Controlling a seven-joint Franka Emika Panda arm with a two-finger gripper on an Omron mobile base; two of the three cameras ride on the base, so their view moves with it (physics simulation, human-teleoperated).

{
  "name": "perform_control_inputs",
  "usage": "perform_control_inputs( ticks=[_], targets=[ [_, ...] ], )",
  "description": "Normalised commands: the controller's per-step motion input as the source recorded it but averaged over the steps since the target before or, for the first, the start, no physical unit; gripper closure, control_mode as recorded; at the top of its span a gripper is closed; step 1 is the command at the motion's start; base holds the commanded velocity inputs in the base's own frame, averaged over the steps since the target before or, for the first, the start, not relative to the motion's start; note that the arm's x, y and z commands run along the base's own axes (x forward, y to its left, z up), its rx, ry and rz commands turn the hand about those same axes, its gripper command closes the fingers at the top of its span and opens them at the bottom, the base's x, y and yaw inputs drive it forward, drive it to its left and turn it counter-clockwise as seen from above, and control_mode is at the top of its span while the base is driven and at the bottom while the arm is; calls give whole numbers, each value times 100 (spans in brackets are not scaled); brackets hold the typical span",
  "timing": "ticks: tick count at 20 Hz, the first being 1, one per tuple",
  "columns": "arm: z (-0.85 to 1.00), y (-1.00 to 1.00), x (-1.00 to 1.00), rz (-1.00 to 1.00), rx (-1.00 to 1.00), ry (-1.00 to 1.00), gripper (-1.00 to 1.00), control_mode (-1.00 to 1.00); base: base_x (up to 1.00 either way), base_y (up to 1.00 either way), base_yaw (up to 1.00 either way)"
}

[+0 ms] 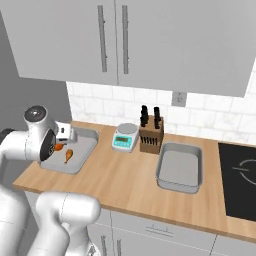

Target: Place one squash and one chicken drumstick in each tupperware on the nearby counter, to pack two identical lunches.

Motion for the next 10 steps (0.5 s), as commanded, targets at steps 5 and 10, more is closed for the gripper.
perform_control_inputs(
  ticks=[5,10],
  targets=[
    [-21,12,55,0,0,0,100,-100,0,0,0],
    [-31,9,49,0,0,0,100,-100,0,0,0]
  ],
)
